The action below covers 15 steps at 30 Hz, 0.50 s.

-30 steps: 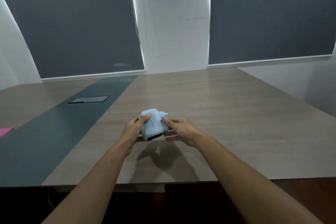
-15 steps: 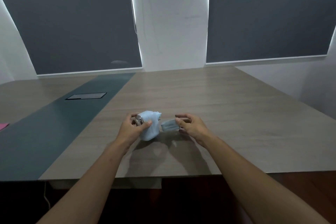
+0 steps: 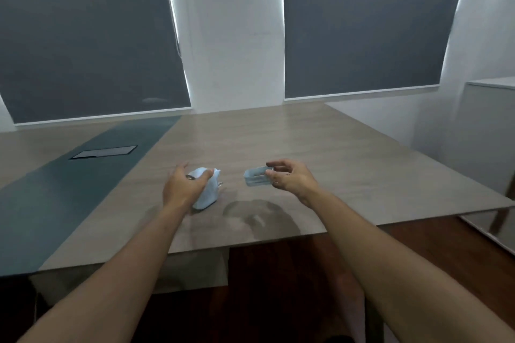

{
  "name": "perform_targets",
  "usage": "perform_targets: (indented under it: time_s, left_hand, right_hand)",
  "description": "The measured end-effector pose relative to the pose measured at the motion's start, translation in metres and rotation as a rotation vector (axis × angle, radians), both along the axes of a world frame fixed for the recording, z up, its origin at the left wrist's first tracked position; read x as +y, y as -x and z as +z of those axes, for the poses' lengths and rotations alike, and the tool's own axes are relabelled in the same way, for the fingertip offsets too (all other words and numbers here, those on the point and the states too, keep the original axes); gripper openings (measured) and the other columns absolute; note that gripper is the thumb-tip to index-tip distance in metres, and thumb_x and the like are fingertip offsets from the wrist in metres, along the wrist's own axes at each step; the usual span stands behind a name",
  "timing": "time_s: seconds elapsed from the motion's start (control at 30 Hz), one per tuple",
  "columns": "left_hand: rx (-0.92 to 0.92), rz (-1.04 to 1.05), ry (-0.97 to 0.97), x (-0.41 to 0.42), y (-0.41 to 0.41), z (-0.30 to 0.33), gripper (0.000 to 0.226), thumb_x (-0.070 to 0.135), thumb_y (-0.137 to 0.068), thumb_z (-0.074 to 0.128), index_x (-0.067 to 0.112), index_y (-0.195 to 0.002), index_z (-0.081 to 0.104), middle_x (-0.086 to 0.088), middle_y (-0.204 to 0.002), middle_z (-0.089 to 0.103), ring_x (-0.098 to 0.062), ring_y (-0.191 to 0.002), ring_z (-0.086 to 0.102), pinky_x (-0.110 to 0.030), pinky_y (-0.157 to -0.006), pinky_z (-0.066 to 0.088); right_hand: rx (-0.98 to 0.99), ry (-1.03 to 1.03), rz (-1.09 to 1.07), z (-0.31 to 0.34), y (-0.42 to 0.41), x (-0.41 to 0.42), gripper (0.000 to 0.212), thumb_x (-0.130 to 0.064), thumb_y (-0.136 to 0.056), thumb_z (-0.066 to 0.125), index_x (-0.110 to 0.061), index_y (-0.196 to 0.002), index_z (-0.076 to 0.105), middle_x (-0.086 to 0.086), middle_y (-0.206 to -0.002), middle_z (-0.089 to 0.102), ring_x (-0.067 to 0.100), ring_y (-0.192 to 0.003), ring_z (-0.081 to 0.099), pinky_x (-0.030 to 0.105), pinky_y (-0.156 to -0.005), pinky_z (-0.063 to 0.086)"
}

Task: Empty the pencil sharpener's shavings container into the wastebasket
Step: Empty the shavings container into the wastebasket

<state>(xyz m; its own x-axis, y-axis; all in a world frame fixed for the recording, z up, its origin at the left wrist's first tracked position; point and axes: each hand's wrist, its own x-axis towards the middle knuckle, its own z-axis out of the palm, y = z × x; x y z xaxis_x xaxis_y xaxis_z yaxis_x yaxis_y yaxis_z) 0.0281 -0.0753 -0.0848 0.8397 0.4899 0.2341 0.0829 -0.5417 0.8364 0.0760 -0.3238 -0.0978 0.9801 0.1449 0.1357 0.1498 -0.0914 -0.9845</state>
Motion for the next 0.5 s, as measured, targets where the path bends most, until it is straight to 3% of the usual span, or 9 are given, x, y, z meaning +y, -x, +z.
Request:
perform_targets:
  time_s: [0.13, 0.3, 0.43, 0.5]
  left_hand:
    - [-0.086, -0.069, -0.106, -0.038, 0.01, 0.03, 0.068, 0.048, -0.077, 0.07, 0.013, -0.134, 0.056, -0.011, -0.144, 0.053, -0.029, -0.132, 0.05, -0.037, -0.105, 0.038]
    - [-0.14, -0.277, -0.052, -0.112, 0.021, 0.046, 0.061, 0.038, -0.08, 0.071, 0.011, -0.133, 0.057, -0.01, -0.142, 0.056, -0.028, -0.133, 0.05, -0.034, -0.107, 0.036]
    - [-0.135, -0.485, 0.044, -0.186, 0.03, 0.043, 0.056, 0.035, -0.077, 0.074, 0.009, -0.126, 0.063, -0.012, -0.13, 0.066, -0.025, -0.121, 0.06, -0.036, -0.106, 0.044]
    - [-0.128, -0.577, 0.11, -0.216, 0.035, 0.038, 0.053, 0.034, -0.077, 0.074, 0.009, -0.123, 0.065, -0.011, -0.12, 0.07, -0.022, -0.113, 0.064, -0.036, -0.103, 0.048]
  right_hand:
    - [-0.01, -0.033, -0.052, 0.017, 0.023, -0.039, 0.029, -0.014, -0.086, 0.072, -0.009, -0.114, 0.069, 0.018, -0.119, 0.066, 0.029, -0.107, 0.065, 0.042, -0.092, 0.057]
    - [-0.017, -0.006, -0.126, 0.026, 0.058, -0.107, 0.026, -0.014, -0.083, 0.075, -0.011, -0.109, 0.071, 0.016, -0.118, 0.066, 0.03, -0.11, 0.065, 0.041, -0.094, 0.057]
    - [-0.009, 0.001, -0.184, 0.021, 0.089, -0.17, 0.019, -0.015, -0.081, 0.077, -0.015, -0.1, 0.072, 0.014, -0.111, 0.064, 0.029, -0.105, 0.065, 0.045, -0.096, 0.055]
    - [0.021, 0.039, -0.176, 0.017, 0.106, -0.197, 0.021, -0.012, -0.084, 0.074, -0.013, -0.104, 0.07, 0.014, -0.113, 0.061, 0.025, -0.104, 0.064, 0.04, -0.095, 0.056]
